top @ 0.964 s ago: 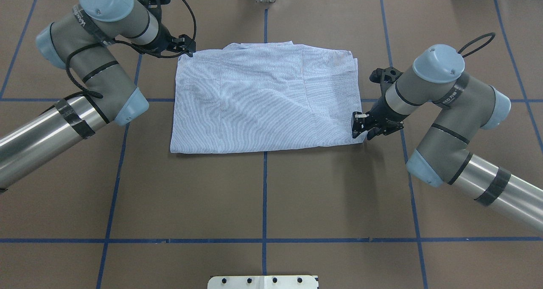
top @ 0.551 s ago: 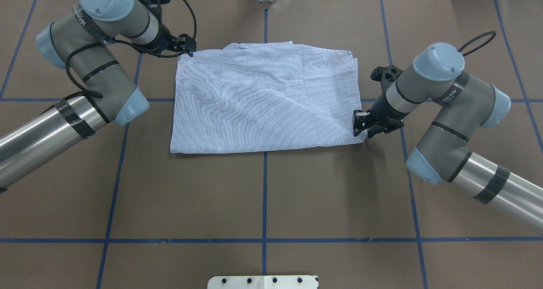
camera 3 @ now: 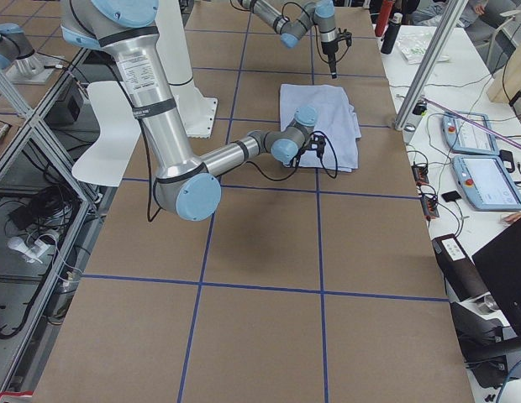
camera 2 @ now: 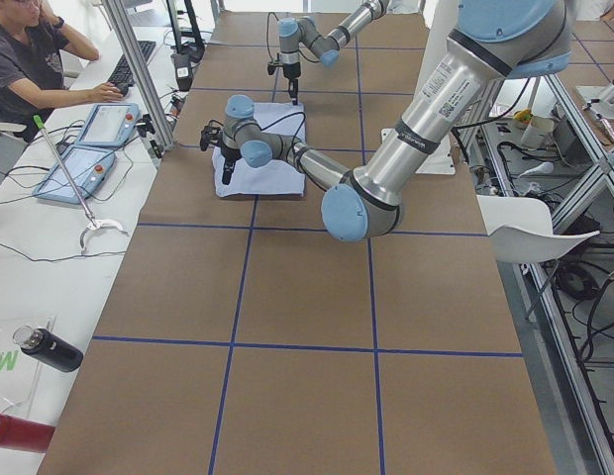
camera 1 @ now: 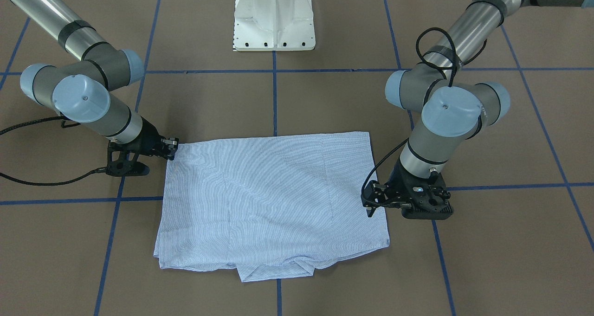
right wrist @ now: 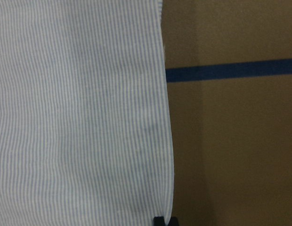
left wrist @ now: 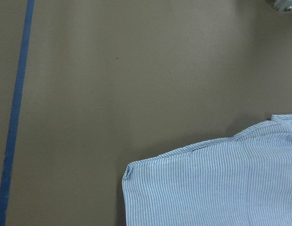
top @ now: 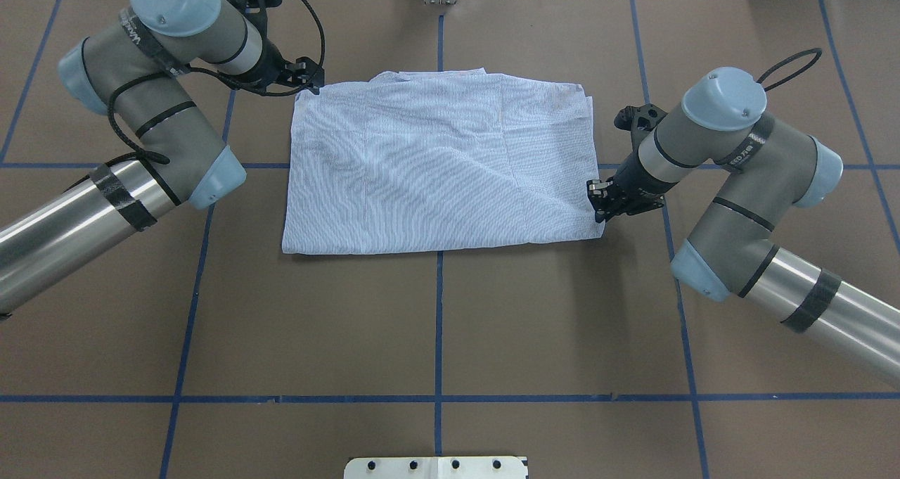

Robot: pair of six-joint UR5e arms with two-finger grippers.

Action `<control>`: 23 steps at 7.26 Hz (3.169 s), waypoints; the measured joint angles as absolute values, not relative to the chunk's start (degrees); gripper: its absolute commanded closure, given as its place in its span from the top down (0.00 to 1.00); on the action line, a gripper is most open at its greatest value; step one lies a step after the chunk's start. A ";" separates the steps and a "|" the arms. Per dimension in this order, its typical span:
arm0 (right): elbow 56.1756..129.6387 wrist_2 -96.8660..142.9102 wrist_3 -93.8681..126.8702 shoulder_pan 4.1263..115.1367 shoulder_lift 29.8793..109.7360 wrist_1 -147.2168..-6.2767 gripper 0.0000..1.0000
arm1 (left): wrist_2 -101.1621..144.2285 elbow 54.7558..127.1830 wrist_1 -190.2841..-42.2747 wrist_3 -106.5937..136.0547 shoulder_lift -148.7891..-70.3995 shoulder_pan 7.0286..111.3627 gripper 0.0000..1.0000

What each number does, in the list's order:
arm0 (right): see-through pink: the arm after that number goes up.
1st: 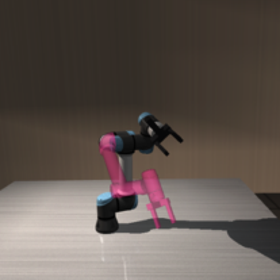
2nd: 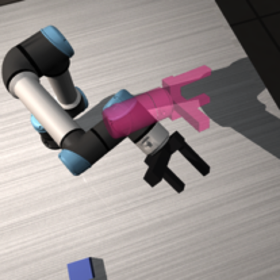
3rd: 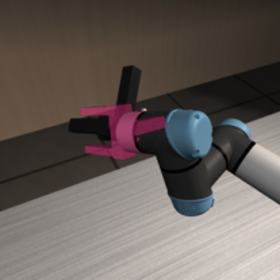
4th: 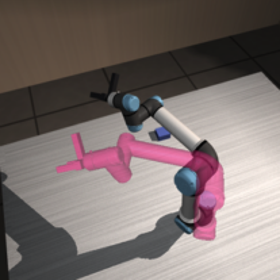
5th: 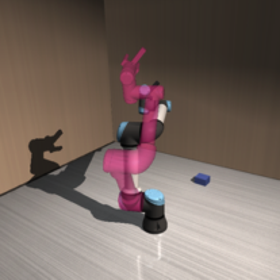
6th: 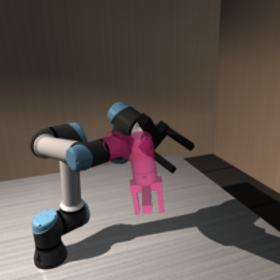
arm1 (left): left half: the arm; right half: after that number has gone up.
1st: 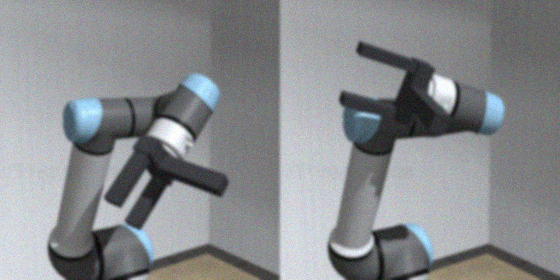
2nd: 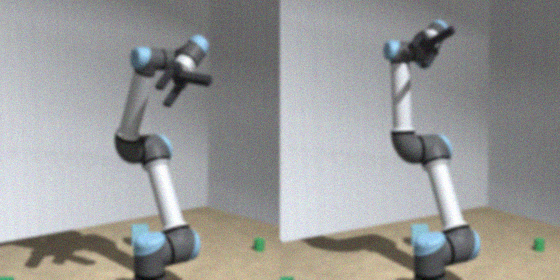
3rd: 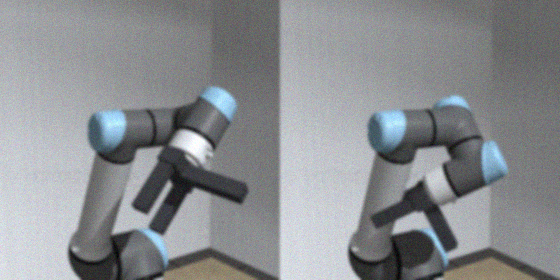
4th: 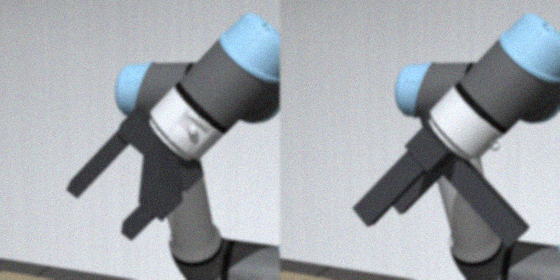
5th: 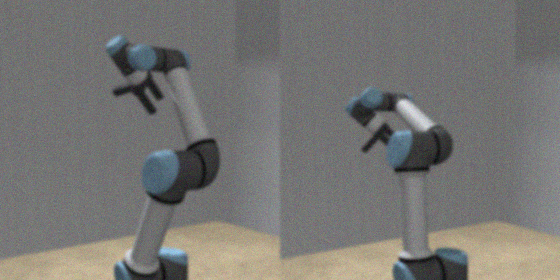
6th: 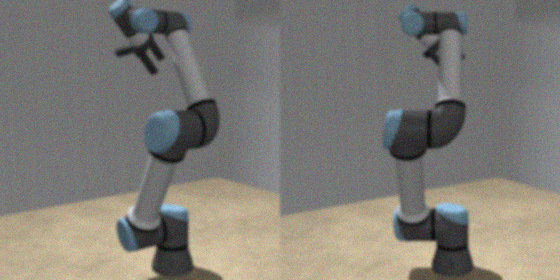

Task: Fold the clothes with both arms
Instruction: 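Drag the folded shirt with the right gripper toward the robot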

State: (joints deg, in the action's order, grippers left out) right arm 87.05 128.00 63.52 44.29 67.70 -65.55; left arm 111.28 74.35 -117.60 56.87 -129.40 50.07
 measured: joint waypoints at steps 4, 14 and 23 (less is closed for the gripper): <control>96.70 130.52 63.29 44.86 75.31 -65.26 0.00 | 111.27 74.66 -117.55 57.34 -129.34 50.09 1.00; 123.56 137.27 74.49 19.08 103.98 -65.07 0.00 | 111.16 77.87 -117.51 60.39 -128.43 49.77 1.00; 119.35 136.63 81.57 36.82 88.58 -65.12 1.00 | 111.63 91.79 -117.41 66.01 -121.49 40.52 1.00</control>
State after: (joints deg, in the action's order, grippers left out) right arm 119.35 136.63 81.57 36.82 88.58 -65.12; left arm 111.63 91.79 -117.41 66.01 -121.49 40.52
